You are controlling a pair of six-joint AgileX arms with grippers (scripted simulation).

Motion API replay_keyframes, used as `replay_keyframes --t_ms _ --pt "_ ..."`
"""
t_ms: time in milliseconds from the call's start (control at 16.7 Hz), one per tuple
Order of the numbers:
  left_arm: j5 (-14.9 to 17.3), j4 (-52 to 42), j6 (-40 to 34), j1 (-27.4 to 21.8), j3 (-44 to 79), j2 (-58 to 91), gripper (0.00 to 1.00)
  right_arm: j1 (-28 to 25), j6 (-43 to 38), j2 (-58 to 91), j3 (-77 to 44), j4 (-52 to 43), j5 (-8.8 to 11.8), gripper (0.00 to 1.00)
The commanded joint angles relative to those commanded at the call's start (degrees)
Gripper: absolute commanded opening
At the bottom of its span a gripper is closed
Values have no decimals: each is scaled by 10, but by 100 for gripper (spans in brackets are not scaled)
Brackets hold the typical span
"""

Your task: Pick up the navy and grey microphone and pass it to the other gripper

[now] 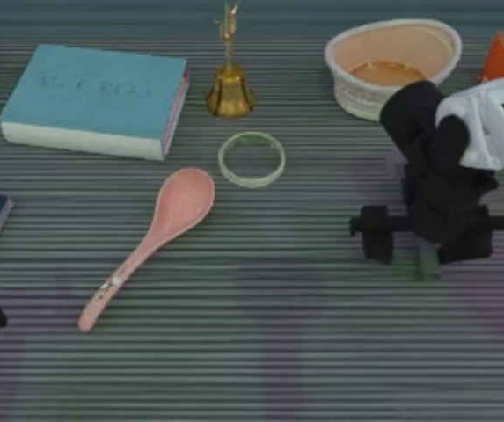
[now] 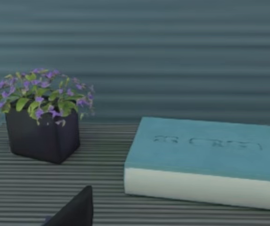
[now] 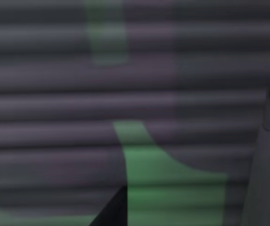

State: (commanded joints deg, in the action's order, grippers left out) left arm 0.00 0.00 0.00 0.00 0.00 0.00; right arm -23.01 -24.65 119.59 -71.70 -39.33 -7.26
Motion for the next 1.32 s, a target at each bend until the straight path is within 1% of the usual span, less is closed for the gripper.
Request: replay_keyframes --t_ms 240,300,720,780,900,1020,1140,1320 --pt "0 0 0 0 0 0 100 0 0 0 0 0 0 2" --pt "0 0 0 0 0 0 100 0 0 0 0 0 0 0" --pt "0 0 0 0 0 0 100 0 0 0 0 0 0 0" --pt "0 0 0 0 0 0 100 -7 -16 -23 -13 -5 25 0" --pt "0 0 0 0 0 0 100 -7 -13 -25 -12 2 27 0" --pt "0 0 0 0 0 0 100 -8 -4 -30 -6 32 36 0" --pt "0 0 0 0 0 0 100 -9 11 -40 5 86 52 0" --pt "0 0 0 0 0 0 100 -10 43 -61 32 198 85 0"
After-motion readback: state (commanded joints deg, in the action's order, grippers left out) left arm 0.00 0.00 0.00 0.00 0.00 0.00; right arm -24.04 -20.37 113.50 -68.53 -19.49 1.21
